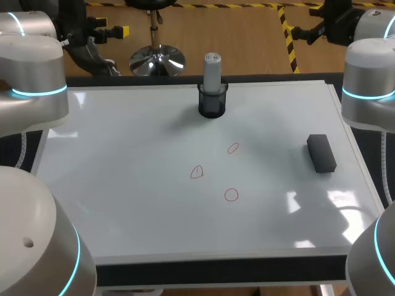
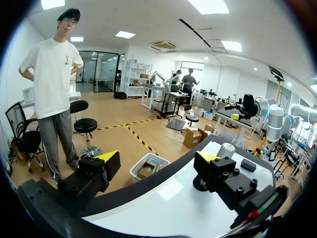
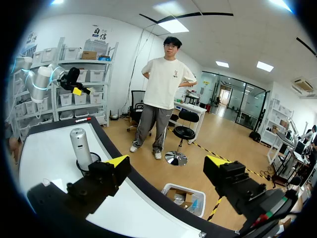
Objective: Pick up the inspection probe, press it on each red-marked spot on the whiteboard one by one, put down the probe, pick up the eraser, and wipe off all the red marks.
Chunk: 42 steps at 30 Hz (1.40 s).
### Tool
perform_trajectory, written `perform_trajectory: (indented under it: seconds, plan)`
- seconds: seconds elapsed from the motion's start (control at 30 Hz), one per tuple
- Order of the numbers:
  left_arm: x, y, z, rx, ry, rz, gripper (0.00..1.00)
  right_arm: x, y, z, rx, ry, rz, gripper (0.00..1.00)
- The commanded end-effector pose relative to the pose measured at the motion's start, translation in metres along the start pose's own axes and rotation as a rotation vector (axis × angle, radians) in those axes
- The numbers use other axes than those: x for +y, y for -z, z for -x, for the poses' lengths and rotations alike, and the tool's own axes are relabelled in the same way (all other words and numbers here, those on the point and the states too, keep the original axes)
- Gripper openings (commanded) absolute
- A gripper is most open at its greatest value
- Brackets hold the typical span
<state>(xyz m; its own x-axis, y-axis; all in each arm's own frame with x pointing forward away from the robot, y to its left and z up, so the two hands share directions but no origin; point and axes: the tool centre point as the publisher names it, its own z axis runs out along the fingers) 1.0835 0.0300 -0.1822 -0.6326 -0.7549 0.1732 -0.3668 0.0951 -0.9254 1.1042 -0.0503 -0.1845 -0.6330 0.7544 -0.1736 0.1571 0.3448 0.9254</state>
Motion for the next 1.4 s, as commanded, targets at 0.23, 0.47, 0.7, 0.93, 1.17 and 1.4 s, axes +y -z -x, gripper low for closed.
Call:
perform_trajectory:
  seconds: [0.23,0.47,0.7,0.93,1.17,1.4]
  plan:
    - [0.0,0.0,0.0,0.0,0.0,0.0,1.0,0.0,0.0,0.0,0.0,0.0,0.0,1.0]
    - [0.0,0.0,0.0,0.0,0.0,0.0,1.0,0.0,0.0,0.0,0.0,0.0,0.0,1.0]
    - [0.0,0.0,0.0,0.0,0.0,0.0,1.0,0.0,0.0,0.0,0.0,0.0,0.0,1.0]
    - [0.0,0.0,0.0,0.0,0.0,0.0,1.0,0.0,0.0,0.0,0.0,0.0,0.0,1.0]
    - [-0.001,-0.002,-0.004,0.025,-0.021,0.008,1.0,0.0,0.0,0.0,0.0,0.0,0.0,1.0]
    - [-0.002,-0.004,-0.011,0.067,-0.056,0.011,1.0,0.0,0.0,0.0,0.0,0.0,0.0,1.0]
